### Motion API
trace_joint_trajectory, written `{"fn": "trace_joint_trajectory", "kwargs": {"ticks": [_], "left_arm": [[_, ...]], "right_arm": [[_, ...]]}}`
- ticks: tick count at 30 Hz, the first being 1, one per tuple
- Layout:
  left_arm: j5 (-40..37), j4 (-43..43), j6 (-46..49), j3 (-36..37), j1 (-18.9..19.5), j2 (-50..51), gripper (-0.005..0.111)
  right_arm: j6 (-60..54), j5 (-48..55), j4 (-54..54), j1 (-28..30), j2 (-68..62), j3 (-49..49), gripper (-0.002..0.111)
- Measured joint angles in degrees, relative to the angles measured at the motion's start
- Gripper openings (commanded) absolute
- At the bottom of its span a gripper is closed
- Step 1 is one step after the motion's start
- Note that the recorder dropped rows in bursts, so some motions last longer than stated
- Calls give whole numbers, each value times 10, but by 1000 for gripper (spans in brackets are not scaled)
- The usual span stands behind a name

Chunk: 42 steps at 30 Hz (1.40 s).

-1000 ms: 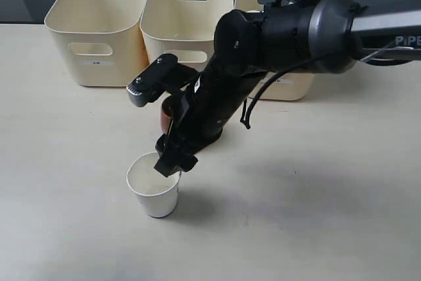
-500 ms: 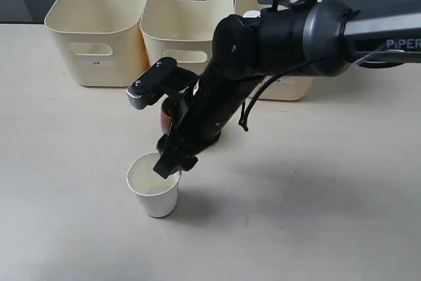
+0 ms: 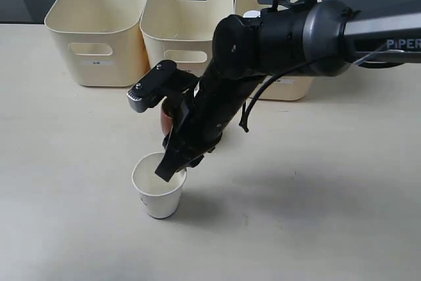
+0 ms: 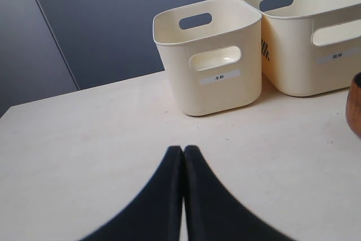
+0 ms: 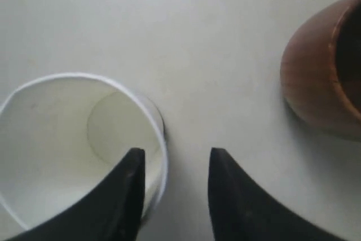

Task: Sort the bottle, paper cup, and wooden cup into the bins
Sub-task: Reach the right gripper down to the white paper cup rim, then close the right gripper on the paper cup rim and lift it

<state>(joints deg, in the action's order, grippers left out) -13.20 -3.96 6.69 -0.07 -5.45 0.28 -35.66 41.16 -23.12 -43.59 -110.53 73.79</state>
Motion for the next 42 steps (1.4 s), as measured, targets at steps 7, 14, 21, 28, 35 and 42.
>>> {"fn": "trace_joint_trajectory", "kwargs": {"ticks": [7, 14, 21, 28, 35, 42], "left_arm": [[0, 0, 0, 0, 0, 0, 0], [0, 0, 0, 0, 0, 0, 0], [0, 0, 0, 0, 0, 0, 0], [0, 0, 0, 0, 0, 0, 0], [0, 0, 0, 0, 0, 0, 0], [0, 0, 0, 0, 0, 0, 0]], "right_arm": [[-14, 4, -1, 0, 0, 0, -1], [-20, 6, -5, 0, 0, 0, -1], [-27, 6, -14, 0, 0, 0, -1], [-33, 6, -14, 0, 0, 0, -1], [-44, 6, -16, 0, 0, 0, -1], [-60, 6, -26, 0, 0, 0, -1]]}}
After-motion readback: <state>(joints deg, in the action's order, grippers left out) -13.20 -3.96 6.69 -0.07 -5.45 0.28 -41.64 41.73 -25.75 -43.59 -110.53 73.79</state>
